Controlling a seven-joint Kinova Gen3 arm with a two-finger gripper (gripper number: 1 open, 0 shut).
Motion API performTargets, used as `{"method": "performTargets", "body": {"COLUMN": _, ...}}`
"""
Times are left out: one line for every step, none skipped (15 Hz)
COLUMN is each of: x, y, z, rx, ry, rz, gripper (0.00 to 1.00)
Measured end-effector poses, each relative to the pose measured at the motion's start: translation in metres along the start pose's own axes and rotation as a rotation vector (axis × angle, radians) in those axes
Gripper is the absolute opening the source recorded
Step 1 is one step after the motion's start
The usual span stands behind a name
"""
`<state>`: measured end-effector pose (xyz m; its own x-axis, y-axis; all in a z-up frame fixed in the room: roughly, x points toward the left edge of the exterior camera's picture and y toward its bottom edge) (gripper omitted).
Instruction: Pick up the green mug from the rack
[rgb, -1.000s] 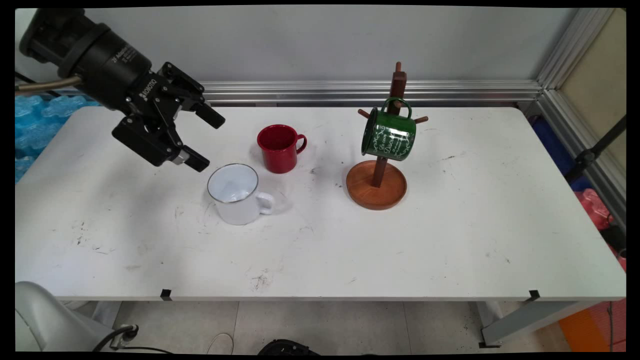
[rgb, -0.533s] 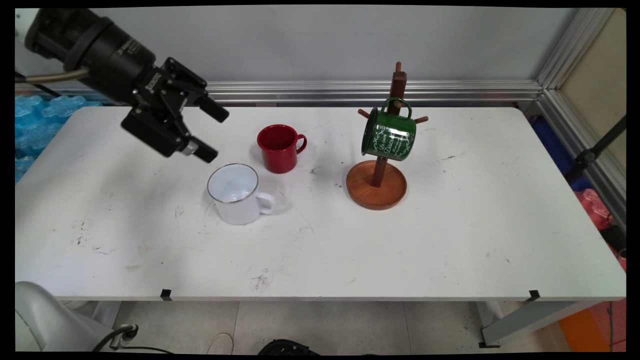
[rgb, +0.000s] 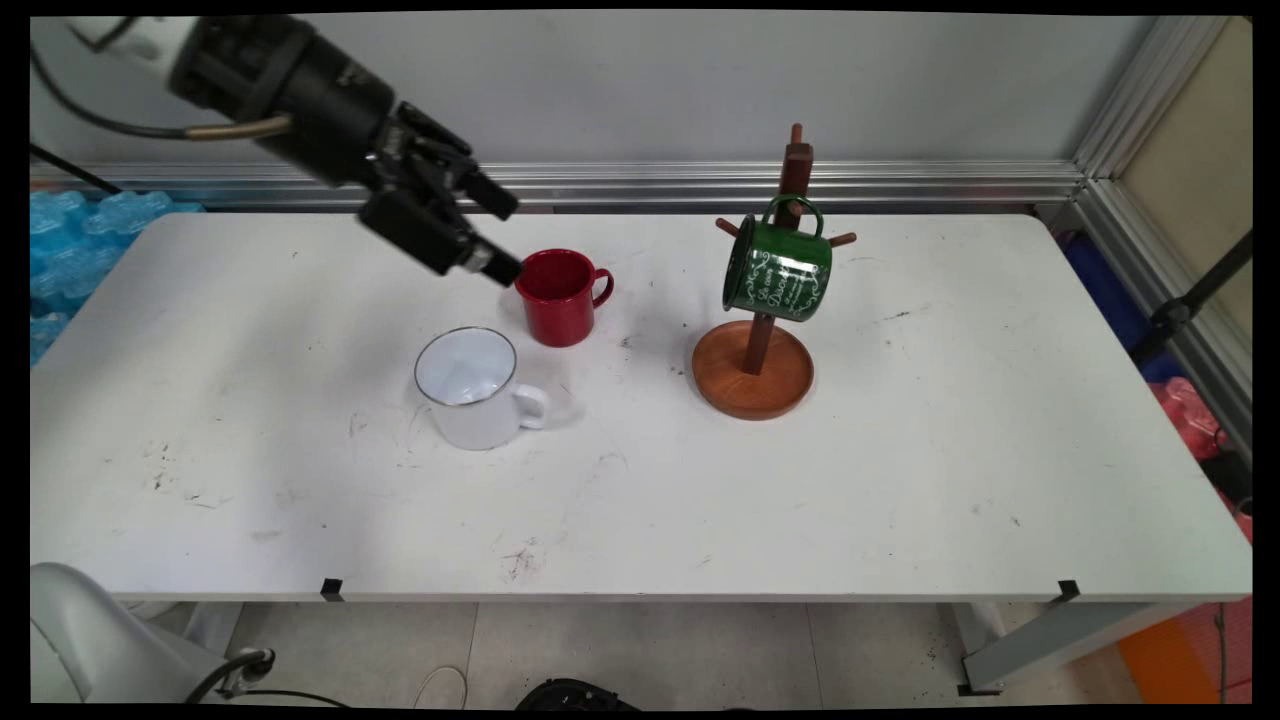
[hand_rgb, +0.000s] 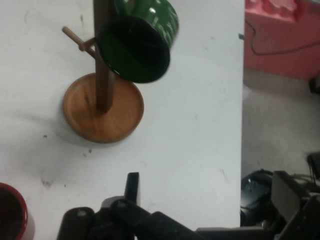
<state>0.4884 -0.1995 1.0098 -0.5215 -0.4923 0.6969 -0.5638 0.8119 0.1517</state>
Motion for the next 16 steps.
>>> {"method": "performTargets", "body": {"x": 0.006, "y": -0.001, "z": 0.011, "rx": 0.007, "ry": 0.008, "rz": -0.027, "gripper": 1.00}}
{"method": "performTargets", "body": {"x": 0.009, "y": 0.000, "z": 0.017, "rx": 0.010, "ry": 0.012, "rz": -0.042, "gripper": 1.00}}
{"method": "performTargets", "body": {"x": 0.012, "y": 0.000, "z": 0.022, "rx": 0.012, "ry": 0.015, "rz": -0.055, "gripper": 1.00}}
{"method": "performTargets", "body": {"x": 0.016, "y": 0.001, "z": 0.030, "rx": 0.015, "ry": 0.021, "rz": -0.071, "gripper": 1.00}}
{"method": "performTargets", "body": {"x": 0.019, "y": 0.001, "z": 0.036, "rx": 0.016, "ry": 0.024, "rz": -0.081, "gripper": 1.00}}
{"method": "performTargets", "body": {"x": 0.024, "y": 0.002, "z": 0.044, "rx": 0.019, "ry": 0.029, "rz": -0.097, "gripper": 1.00}}
{"method": "performTargets", "body": {"x": 0.029, "y": 0.003, "z": 0.053, "rx": 0.023, "ry": 0.034, "rz": -0.115, "gripper": 1.00}}
{"method": "performTargets", "body": {"x": 0.034, "y": 0.003, "z": 0.062, "rx": 0.028, "ry": 0.039, "rz": -0.133, "gripper": 1.00}}
{"method": "performTargets", "body": {"x": 0.037, "y": 0.004, "z": 0.069, "rx": 0.032, "ry": 0.041, "rz": -0.148, "gripper": 1.00}}
{"method": "performTargets", "body": {"x": 0.041, "y": 0.005, "z": 0.078, "rx": 0.038, "ry": 0.044, "rz": -0.166, "gripper": 1.00}}
{"method": "performTargets", "body": {"x": 0.046, "y": 0.007, "z": 0.087, "rx": 0.043, "ry": 0.047, "rz": -0.187, "gripper": 1.00}}
{"method": "performTargets", "body": {"x": 0.048, "y": 0.007, "z": 0.092, "rx": 0.046, "ry": 0.049, "rz": -0.199, "gripper": 1.00}}
{"method": "performTargets", "body": {"x": 0.052, "y": 0.009, "z": 0.100, "rx": 0.050, "ry": 0.052, "rz": -0.215, "gripper": 1.00}}
{"method": "performTargets", "body": {"x": 0.056, "y": 0.009, "z": 0.108, "rx": 0.054, "ry": 0.054, "rz": -0.231, "gripper": 1.00}}
{"method": "performTargets", "body": {"x": 0.059, "y": 0.010, "z": 0.116, "rx": 0.058, "ry": 0.057, "rz": -0.247, "gripper": 1.00}}
{"method": "performTargets", "body": {"x": 0.062, "y": 0.011, "z": 0.123, "rx": 0.060, "ry": 0.059, "rz": -0.262, "gripper": 1.00}}
